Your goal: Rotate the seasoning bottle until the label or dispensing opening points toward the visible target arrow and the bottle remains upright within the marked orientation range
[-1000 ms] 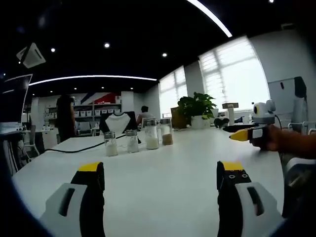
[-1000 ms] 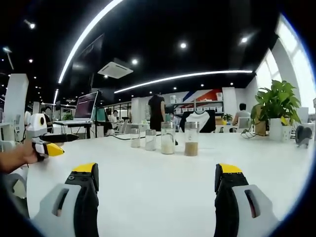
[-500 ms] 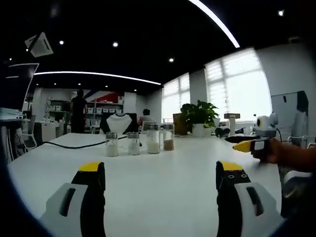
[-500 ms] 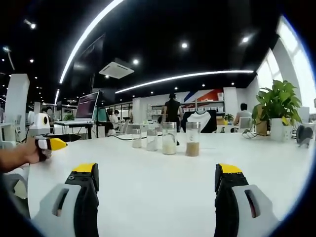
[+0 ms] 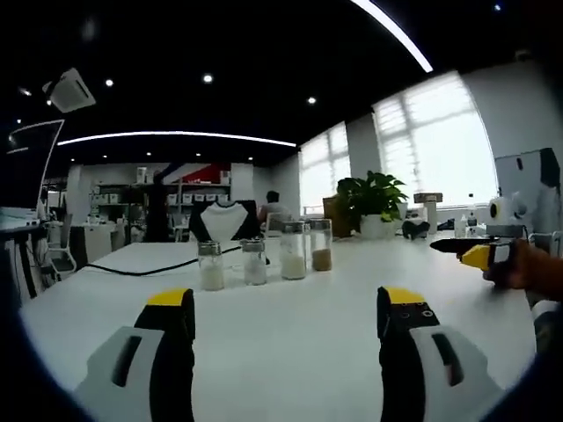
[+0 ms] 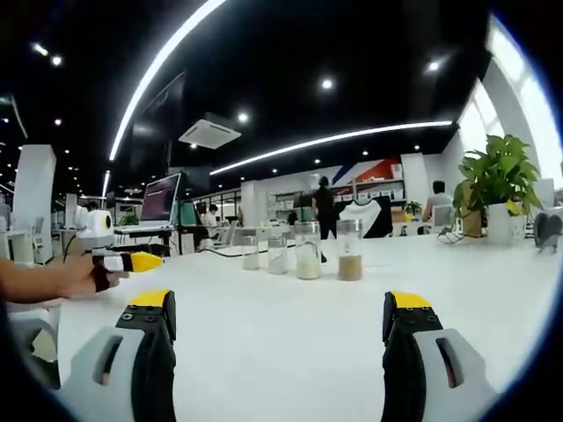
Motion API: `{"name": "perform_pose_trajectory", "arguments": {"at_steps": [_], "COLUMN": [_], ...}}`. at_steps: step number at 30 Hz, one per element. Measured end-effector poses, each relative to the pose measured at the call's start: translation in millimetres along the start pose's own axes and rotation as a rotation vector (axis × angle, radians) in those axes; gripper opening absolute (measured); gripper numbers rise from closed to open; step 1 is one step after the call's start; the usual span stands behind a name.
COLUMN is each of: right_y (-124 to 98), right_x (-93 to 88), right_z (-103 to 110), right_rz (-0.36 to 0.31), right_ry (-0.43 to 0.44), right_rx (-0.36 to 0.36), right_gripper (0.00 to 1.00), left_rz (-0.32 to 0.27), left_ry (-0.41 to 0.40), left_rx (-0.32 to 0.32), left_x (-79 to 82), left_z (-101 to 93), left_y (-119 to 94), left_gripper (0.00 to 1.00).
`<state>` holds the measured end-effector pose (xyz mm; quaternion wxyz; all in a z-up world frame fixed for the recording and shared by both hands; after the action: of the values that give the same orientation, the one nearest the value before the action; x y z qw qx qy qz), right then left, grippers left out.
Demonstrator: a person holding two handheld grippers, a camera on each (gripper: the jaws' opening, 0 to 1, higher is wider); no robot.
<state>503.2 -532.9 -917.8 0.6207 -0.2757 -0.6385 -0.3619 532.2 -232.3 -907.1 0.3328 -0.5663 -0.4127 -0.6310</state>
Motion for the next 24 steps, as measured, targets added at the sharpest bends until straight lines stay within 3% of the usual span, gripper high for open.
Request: {"name": "perform_pose_trajectory", "arguments": {"at_steps": [3, 13, 16, 24], "right_y": [0.4, 0.1, 1.3, 4.1], "right_x": [-0.1, 1.0, -0.9, -4.1], "right_z": [1.1, 2.7, 4.0, 6.9], "right_rz": [0.001, -0.009, 0.005, 0.032], "right_ry": [-0.002, -0.005, -0.015, -0.047], "right_rx": [0.007, 0.014, 0.021, 0.037], "right_gripper": [0.99, 0.99, 0.99, 0.99], "left_rz": [0.011, 0.032, 0.061, 0.051], "left_ry": [-0.058, -0.017, -0.022, -0.033], "left_rx": [-0.005, 0.006, 0.011, 0.034], "left_x": [2.7, -0.5, -1.6, -4.0], "left_z": [4.8, 24.4, 29.0, 47.4], "left_y": [5.0, 28.7, 34.9, 54.7], "left_gripper": [0.9, 0.9, 0.9, 0.85]}}
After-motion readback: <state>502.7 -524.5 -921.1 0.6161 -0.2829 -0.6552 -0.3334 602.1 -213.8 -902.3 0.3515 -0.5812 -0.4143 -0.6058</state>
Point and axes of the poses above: the point that each gripper's makers call its tool centre point, and the gripper's own axes: y roughly forward along the fingers, z roughly to its left, x roughly out of its top, the point moved 6 cm from there along -y, roughly backward along the fingers, and after that the axes turned 4 degrees about -z, right-handed, at the moved point
